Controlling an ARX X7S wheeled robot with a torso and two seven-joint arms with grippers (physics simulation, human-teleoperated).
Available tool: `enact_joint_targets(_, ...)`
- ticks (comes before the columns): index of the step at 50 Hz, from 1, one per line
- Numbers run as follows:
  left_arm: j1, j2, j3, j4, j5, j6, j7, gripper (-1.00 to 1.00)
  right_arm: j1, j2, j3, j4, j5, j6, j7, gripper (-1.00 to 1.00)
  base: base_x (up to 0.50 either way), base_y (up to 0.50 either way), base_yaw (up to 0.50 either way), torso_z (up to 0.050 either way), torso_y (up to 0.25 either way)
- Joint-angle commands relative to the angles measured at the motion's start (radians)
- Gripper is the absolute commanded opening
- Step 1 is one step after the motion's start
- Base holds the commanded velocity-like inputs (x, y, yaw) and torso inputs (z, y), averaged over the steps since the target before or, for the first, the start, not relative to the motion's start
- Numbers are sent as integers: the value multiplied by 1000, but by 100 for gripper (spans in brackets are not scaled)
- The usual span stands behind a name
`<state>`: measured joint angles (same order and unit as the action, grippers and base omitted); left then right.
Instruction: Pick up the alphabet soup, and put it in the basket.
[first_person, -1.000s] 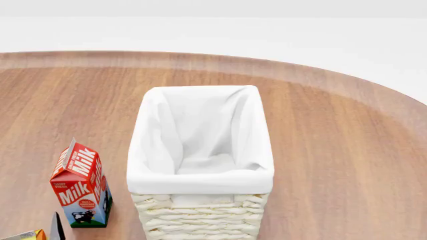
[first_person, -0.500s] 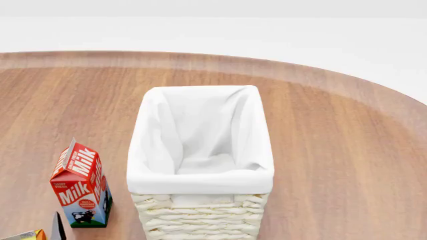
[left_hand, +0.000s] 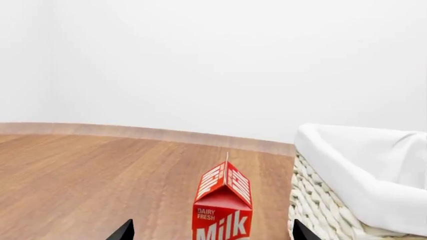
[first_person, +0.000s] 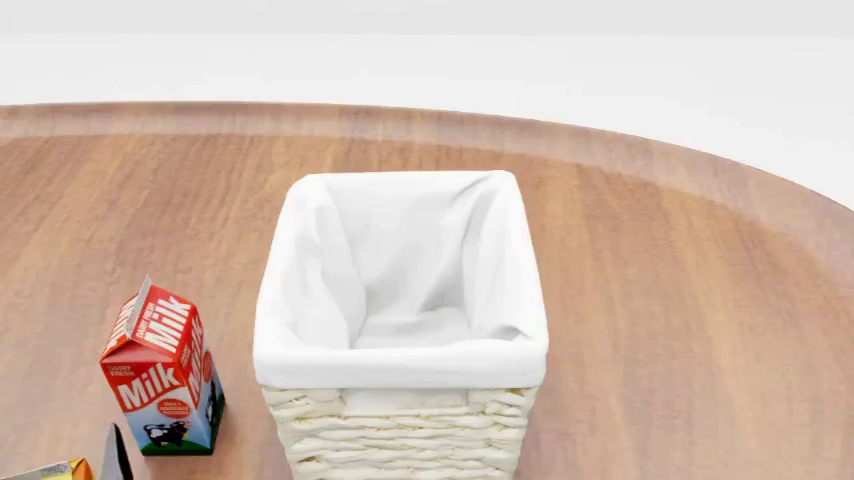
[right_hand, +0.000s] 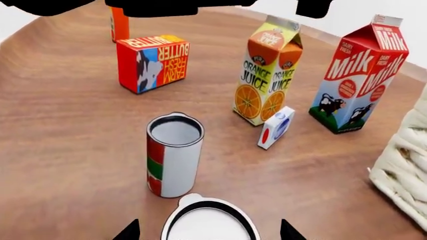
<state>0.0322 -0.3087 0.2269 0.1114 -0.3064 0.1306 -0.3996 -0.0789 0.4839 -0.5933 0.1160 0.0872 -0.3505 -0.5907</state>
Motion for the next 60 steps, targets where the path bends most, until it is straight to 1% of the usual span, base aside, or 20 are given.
enact_joint_targets(1,2,-3,2,5,-2,0,-3,100,13,-11,-11,25,-16,7,4,100,0,0,0,0,0)
enact_joint_targets(26,-1,-7,10,1,-2,1,-9,100,31,-25,-27,74,-40,2,16,100,0,0,0,0,0)
enact_joint_targets(47,-3,-10,16,-7,-2,9,-11,100,67,-58,-36,161,-75,-7,45,100,0,0,0,0,0)
enact_joint_targets(48,-3,-10,16,-7,-2,9,-12,100,70,-62,-35,169,-91,-2,60,-100,0,0,0,0,0)
enact_joint_targets(50,-1,-10,18,-3,0,7,-14,100,83,-78,-35,211,-100,-35,75,-100,0,0,0,0,0)
enact_joint_targets(53,1,-11,20,2,0,6,-16,100,87,-83,-47,230,-122,-39,79,-100,0,0,0,0,0)
enact_joint_targets(60,2,-15,18,5,-3,7,-18,100,80,-77,-54,220,-121,-55,75,-100,2,2,2,0,0)
